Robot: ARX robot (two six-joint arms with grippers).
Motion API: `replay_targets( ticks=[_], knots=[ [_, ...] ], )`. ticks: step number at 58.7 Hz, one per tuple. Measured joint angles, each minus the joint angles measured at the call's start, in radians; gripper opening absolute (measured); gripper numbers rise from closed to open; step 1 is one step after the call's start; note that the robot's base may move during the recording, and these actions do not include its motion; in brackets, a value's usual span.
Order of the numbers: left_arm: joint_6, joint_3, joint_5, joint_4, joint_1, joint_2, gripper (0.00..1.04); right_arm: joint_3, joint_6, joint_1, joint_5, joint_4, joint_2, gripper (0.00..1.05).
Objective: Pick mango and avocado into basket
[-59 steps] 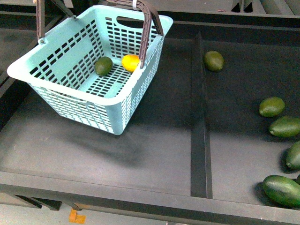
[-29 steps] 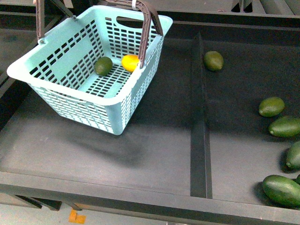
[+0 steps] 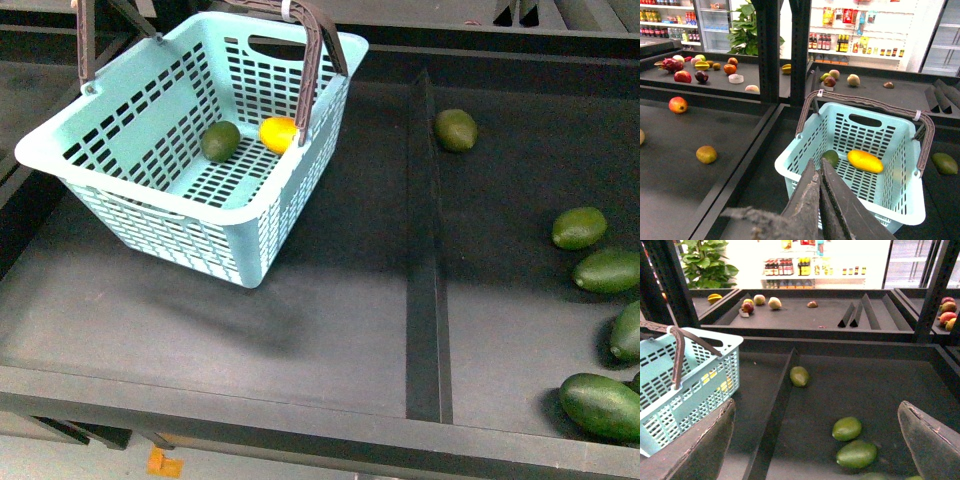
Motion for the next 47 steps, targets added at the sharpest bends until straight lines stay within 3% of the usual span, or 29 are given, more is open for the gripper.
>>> replay_targets(
  ticks=[24, 29, 47],
  knots=[
    [0.000, 0.000, 0.000, -0.181, 0.000, -0.182, 0.02, 0.000, 0.000, 0.000, 0.000, 0.000, 0.000, 0.96],
    [0.000, 0.000, 0.000, -0.351, 0.000, -0.332, 0.02, 0.000, 0.000, 0.000, 0.000, 0.000, 0.000, 0.96],
    [0.000, 0.000, 0.000, -0.360, 0.000, -0.356, 0.02, 0.000, 0.000, 0.000, 0.000, 0.000, 0.000, 0.96]
  ],
)
